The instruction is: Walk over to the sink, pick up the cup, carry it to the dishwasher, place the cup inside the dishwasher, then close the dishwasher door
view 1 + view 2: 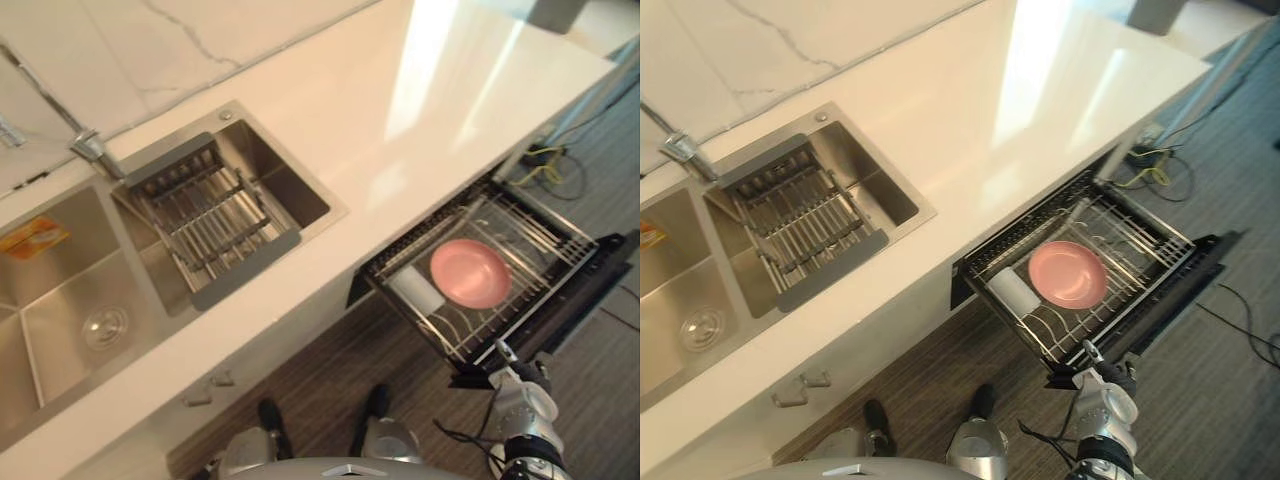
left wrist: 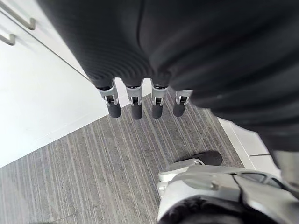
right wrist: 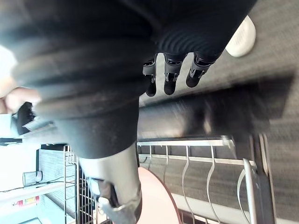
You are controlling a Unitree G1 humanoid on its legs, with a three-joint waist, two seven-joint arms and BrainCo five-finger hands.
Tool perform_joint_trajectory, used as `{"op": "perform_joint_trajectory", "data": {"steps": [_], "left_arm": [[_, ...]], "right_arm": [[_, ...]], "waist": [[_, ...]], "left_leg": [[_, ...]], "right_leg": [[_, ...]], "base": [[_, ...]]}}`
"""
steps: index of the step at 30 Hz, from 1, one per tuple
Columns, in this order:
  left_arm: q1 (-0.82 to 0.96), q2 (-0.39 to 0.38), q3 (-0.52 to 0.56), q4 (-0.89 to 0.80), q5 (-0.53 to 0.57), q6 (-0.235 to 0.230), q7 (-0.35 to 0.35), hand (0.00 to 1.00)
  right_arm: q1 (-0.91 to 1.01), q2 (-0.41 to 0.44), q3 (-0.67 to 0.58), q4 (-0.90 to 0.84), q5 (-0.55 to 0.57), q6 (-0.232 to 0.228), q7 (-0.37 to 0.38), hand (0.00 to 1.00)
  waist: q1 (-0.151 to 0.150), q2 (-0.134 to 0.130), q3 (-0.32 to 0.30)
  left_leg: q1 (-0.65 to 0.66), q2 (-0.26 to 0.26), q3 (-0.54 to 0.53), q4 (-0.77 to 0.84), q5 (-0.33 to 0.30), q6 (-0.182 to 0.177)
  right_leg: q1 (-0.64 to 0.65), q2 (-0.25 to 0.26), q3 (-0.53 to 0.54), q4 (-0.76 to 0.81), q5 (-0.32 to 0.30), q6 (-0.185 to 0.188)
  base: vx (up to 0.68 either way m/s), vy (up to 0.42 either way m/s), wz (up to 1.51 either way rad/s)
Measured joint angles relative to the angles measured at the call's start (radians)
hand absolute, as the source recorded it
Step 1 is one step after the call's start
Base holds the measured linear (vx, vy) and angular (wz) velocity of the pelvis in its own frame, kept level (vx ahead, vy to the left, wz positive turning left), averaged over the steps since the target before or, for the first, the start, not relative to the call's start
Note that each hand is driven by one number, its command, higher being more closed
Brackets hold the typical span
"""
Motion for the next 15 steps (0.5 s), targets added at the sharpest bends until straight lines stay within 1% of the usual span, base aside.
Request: {"op": "perform_joint_trajectory", "data": {"steps": [1, 2, 3, 5, 6, 7, 8, 9, 11, 12, 13, 14, 15], "left_arm": [[0.003, -0.003, -0.006, 0.001, 0.0, -0.004, 0.0, 0.0], [0.006, -0.002, -0.006, 0.001, 0.0, -0.007, 0.0, 0.0], [0.006, -0.002, -0.006, 0.001, 0.0, -0.009, 0.0, 0.0], [0.006, -0.003, -0.006, 0.001, 0.0, -0.027, -0.002, 0.0], [0.006, -0.003, -0.006, 0.002, 0.002, -0.033, -0.005, 0.0], [0.006, -0.006, -0.007, 0.003, 0.002, -0.043, -0.015, 0.0], [0.004, -0.014, -0.006, 0.003, 0.002, -0.049, -0.023, 0.0], [0.002, -0.019, -0.006, 0.003, 0.003, -0.052, -0.024, 0.0], [-0.014, -0.039, -0.009, 0.006, 0.002, -0.06, -0.044, 0.0], [-0.014, -0.044, -0.012, 0.006, 0.002, -0.063, -0.048, 0.0], [-0.015, -0.052, -0.018, 0.008, 0.002, -0.064, -0.054, 0.0], [-0.015, -0.055, -0.021, 0.01, 0.002, -0.064, -0.059, 0.0], [-0.014, -0.061, -0.031, 0.015, 0.002, -0.064, -0.071, 0.0]], "right_arm": [[-0.003, 0.002, 0.011, 0.001, 0.042, -0.028, 0.001, 0.0], [-0.015, 0.003, 0.032, 0.001, 0.068, -0.057, -0.001, 0.0], [-0.018, 0.003, 0.039, 0.001, 0.076, -0.071, -0.002, 0.0], [-0.042, 0.004, 0.073, 0.0, 0.083, -0.13, -0.013, 0.0], [-0.052, 0.007, 0.076, -0.001, 0.083, -0.145, -0.022, 0.0], [-0.08, 0.011, 0.095, -0.003, 0.08, -0.188, -0.046, 0.0], [-0.124, 0.008, 0.111, -0.006, 0.078, -0.223, -0.057, 0.0], [-0.151, 0.005, 0.112, -0.006, 0.072, -0.236, -0.064, 0.0], [-0.244, -0.035, 0.133, -0.018, 0.064, -0.269, -0.073, 0.0], [-0.262, -0.043, 0.14, -0.027, 0.066, -0.27, -0.073, 0.0], [-0.29, -0.052, 0.147, -0.048, 0.07, -0.269, -0.069, 0.0], [-0.3, -0.058, 0.154, -0.054, 0.07, -0.269, -0.061, 0.0], [-0.33, -0.071, 0.181, -0.062, 0.071, -0.265, -0.027, 0.0]], "waist": [[0.003, 0.014, 0.01], [0.005, 0.016, 0.024], [0.005, 0.017, 0.027], [0.016, 0.023, 0.035], [0.018, 0.024, 0.038], [0.023, 0.029, 0.04], [0.027, 0.04, 0.048], [0.029, 0.047, 0.051], [0.044, 0.095, 0.075], [0.045, 0.105, 0.08], [0.048, 0.125, 0.089], [0.048, 0.132, 0.095], [0.052, 0.147, 0.101]], "left_leg": [[-0.001, -0.002, -0.003, 0.005, 0.003, 0.004], [-0.007, -0.003, -0.006, 0.006, 0.006, 0.006], [-0.012, -0.004, -0.007, 0.007, 0.01, 0.009], [-0.026, -0.007, -0.009, 0.008, 0.016, 0.006], [-0.029, -0.009, -0.009, 0.009, 0.018, 0.002], [-0.037, -0.013, -0.009, 0.008, 0.022, 0.001], [-0.042, -0.016, -0.009, 0.007, 0.024, 0.004], [-0.047, -0.019, -0.01, 0.007, 0.025, 0.006], [-0.059, -0.026, -0.015, 0.007, 0.026, 0.012], [-0.065, -0.028, -0.019, 0.007, 0.027, 0.013], [-0.075, -0.03, -0.028, 0.007, 0.031, 0.014], [-0.078, -0.031, -0.033, 0.006, 0.034, 0.015], [-0.089, -0.034, -0.044, 0.003, 0.046, 0.019]], "right_leg": [[-0.001, -0.005, -0.003, 0.009, -0.002, 0.003], [-0.01, -0.009, -0.006, 0.02, -0.005, 0.007], [-0.016, -0.012, -0.007, 0.027, -0.007, 0.009], [-0.047, -0.026, -0.012, 0.054, -0.011, 0.008], [-0.051, -0.03, -0.015, 0.061, -0.013, 0.008], [-0.068, -0.04, -0.017, 0.08, -0.023, 0.004], [-0.084, -0.052, -0.017, 0.105, -0.035, 0.004], [-0.094, -0.058, -0.016, 0.119, -0.039, 0.003], [-0.122, -0.079, -0.018, 0.163, -0.048, 0.001], [-0.13, -0.084, -0.018, 0.174, -0.05, 0.001], [-0.147, -0.094, -0.019, 0.2, -0.06, -0.003], [-0.15, -0.098, -0.022, 0.212, -0.065, -0.005], [-0.175, -0.114, -0.027, 0.26, -0.084, -0.003]], "base": [[0.02, 0.026, 0.1], [0.02, 0.024, 0.07], [0.01, 0.025, 0.06], [0.04, 0.019, 0.04], [0.03, 0.022, 0.03], [0.0, 0.0, 0.0], [0.0, 0.0, 0.0], [-0.06, 0.035, -0.02], [-0.07, 0.042, 0.07], [-0.08, 0.03, 0.12], [-0.07, 0.015, 0.11], [-0.08, 0.001, 0.21], [-0.05, -0.011, 0.19]]}}
